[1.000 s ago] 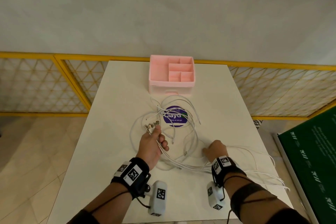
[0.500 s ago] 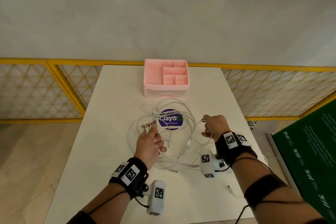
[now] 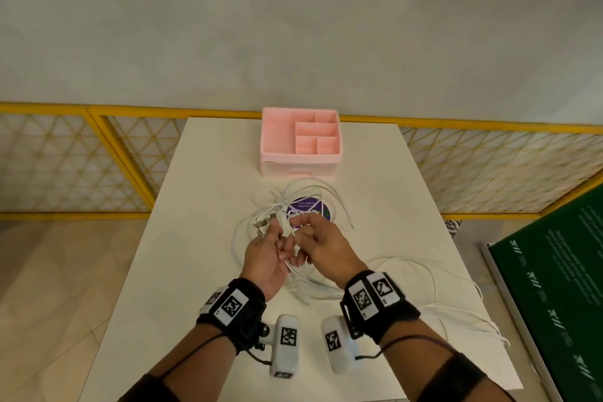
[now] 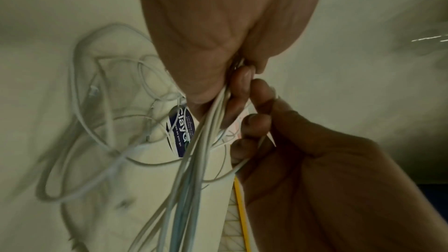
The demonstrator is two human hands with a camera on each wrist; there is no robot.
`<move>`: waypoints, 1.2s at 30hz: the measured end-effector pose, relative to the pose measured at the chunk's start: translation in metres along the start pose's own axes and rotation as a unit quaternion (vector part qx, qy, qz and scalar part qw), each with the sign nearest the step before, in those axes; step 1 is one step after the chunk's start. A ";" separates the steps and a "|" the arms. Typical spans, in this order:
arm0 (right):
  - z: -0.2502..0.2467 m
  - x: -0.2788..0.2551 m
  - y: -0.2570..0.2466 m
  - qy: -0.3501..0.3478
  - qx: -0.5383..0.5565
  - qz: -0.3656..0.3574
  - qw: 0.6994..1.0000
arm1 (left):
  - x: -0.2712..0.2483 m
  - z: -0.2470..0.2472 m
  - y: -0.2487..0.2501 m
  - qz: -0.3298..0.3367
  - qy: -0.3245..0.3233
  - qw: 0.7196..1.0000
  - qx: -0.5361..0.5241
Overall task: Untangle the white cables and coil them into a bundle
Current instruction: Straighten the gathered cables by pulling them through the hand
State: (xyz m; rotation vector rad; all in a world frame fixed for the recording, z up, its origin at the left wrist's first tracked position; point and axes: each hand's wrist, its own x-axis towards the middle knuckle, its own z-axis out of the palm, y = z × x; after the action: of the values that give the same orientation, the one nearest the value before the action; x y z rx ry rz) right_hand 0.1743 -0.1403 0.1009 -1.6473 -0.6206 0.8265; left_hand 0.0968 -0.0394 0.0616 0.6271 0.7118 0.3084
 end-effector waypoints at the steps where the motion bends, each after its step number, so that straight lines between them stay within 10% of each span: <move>1: 0.002 -0.001 0.003 -0.002 0.004 0.006 1.000 | -0.002 0.001 0.000 -0.002 0.000 1.000 0.009; 31: -0.029 -0.023 0.055 -0.159 -0.157 0.017 0.975 | 0.012 -0.010 0.002 -0.041 -0.013 0.996 -0.077; 36: -0.031 -0.027 0.062 -0.072 -0.126 0.012 0.989 | 0.013 -0.011 0.005 -0.011 -0.011 0.997 -0.072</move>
State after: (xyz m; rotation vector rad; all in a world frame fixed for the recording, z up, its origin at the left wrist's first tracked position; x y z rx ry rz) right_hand 0.1800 -0.1936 0.0494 -1.8355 -0.8344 0.9199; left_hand 0.0985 -0.0250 0.0513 0.4849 0.6686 0.3283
